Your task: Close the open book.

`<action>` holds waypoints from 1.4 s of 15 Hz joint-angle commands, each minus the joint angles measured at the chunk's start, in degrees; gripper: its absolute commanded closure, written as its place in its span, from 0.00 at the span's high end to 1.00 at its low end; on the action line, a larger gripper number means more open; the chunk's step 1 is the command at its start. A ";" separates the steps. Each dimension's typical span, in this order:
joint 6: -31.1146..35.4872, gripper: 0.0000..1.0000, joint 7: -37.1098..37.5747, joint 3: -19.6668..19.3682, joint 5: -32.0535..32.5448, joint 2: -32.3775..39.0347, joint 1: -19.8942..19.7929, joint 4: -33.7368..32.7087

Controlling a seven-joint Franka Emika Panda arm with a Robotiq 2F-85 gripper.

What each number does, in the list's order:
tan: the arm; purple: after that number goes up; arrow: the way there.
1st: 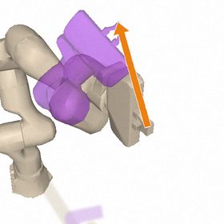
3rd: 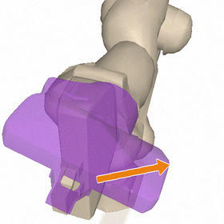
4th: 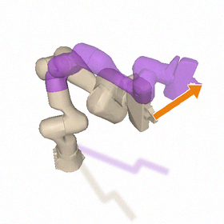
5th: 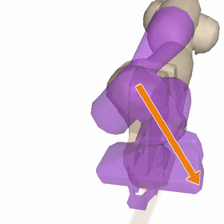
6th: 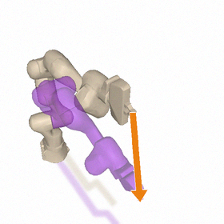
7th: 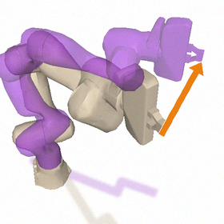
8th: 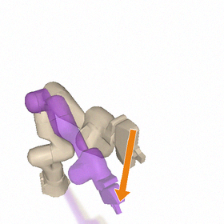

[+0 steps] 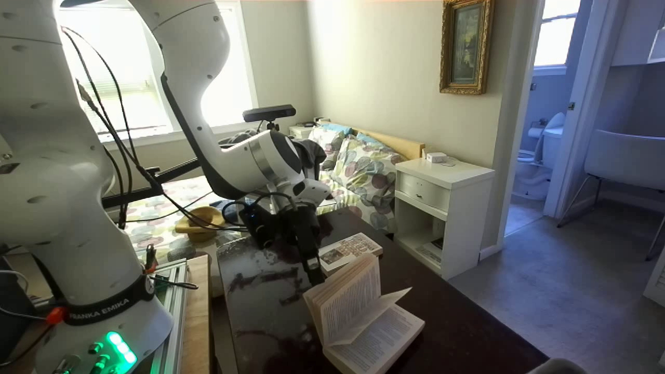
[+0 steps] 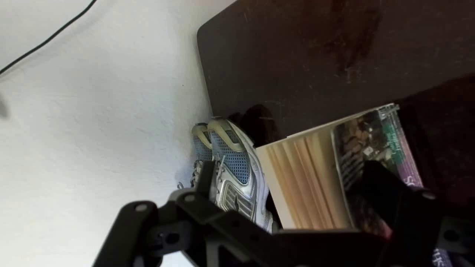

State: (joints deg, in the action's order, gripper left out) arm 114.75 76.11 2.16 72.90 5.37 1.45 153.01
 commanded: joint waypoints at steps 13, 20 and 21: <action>-5.33 1.00 0.23 -1.35 -2.11 -4.16 -0.83 -0.11; -0.41 1.00 0.61 -1.61 -1.96 -5.78 -1.15 0.57; 1.42 1.00 -0.18 -1.46 -3.79 -6.57 -1.06 0.52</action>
State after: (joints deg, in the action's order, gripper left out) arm 111.62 76.88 0.71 72.42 2.24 0.71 152.63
